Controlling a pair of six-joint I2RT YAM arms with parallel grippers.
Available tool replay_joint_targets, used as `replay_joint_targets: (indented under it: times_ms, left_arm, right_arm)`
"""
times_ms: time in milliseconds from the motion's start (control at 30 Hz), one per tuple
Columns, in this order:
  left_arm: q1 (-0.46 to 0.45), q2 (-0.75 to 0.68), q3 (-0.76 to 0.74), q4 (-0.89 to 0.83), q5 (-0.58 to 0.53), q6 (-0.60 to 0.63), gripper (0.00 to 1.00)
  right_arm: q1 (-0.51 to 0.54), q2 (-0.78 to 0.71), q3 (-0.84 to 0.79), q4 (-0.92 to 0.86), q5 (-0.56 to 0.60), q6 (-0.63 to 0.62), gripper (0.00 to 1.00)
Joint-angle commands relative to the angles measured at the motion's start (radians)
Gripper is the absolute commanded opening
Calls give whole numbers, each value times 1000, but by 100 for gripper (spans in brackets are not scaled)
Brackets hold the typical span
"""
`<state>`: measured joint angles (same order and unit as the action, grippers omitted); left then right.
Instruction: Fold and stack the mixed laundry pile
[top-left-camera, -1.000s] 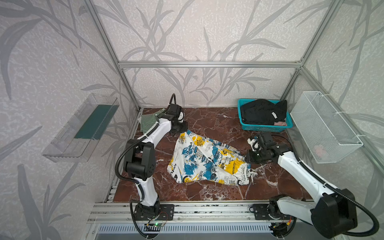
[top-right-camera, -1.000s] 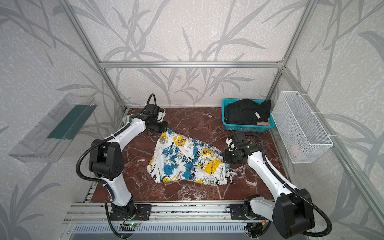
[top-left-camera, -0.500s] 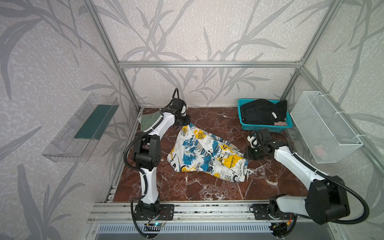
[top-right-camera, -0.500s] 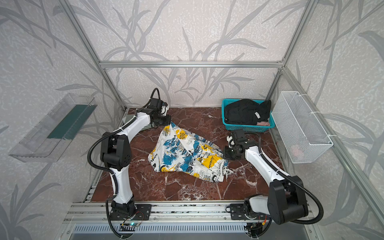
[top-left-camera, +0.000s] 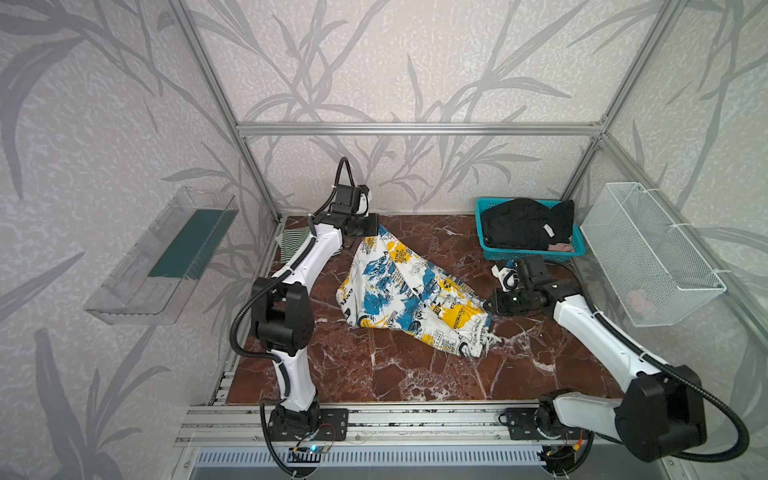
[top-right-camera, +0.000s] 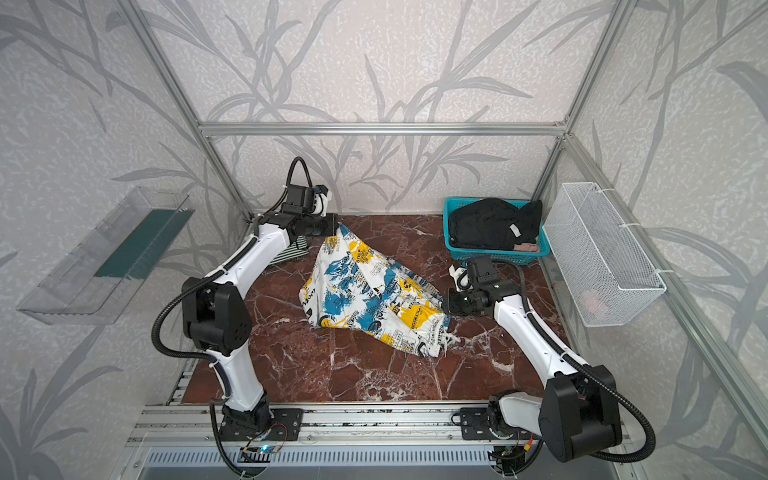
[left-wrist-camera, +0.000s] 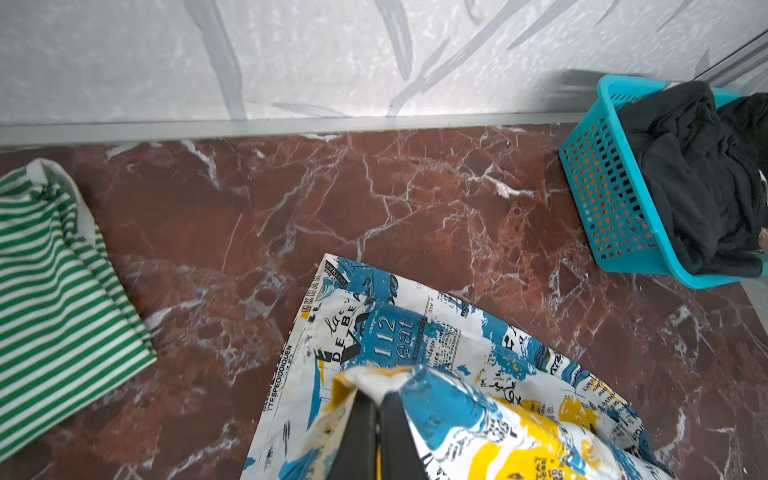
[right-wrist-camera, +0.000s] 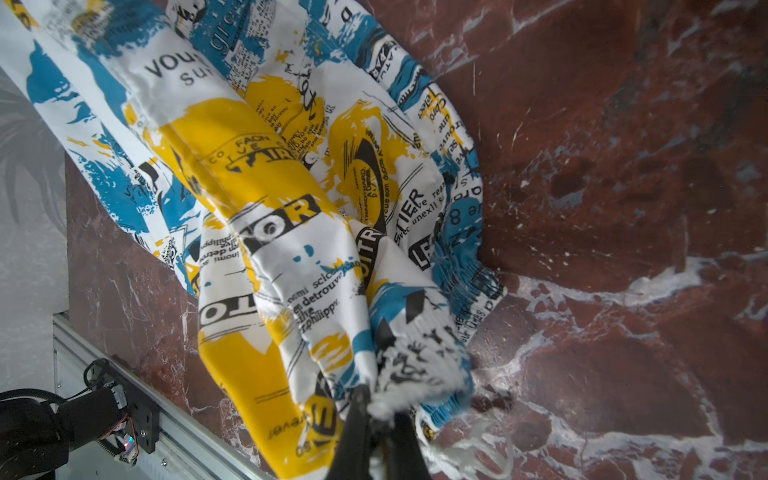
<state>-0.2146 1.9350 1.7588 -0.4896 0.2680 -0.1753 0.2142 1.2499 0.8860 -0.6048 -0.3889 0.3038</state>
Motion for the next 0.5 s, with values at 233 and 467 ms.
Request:
replay_joint_targets:
  times_ms: [233,467]
  left_arm:
    - [-4,343,250,78,-9,-23,3]
    - [-8,387,413,-58,-78,3,50]
  right_arm:
    - [-49,179,-54,175,125,175,9]
    - [-45,112,-18,85,212,107,47]
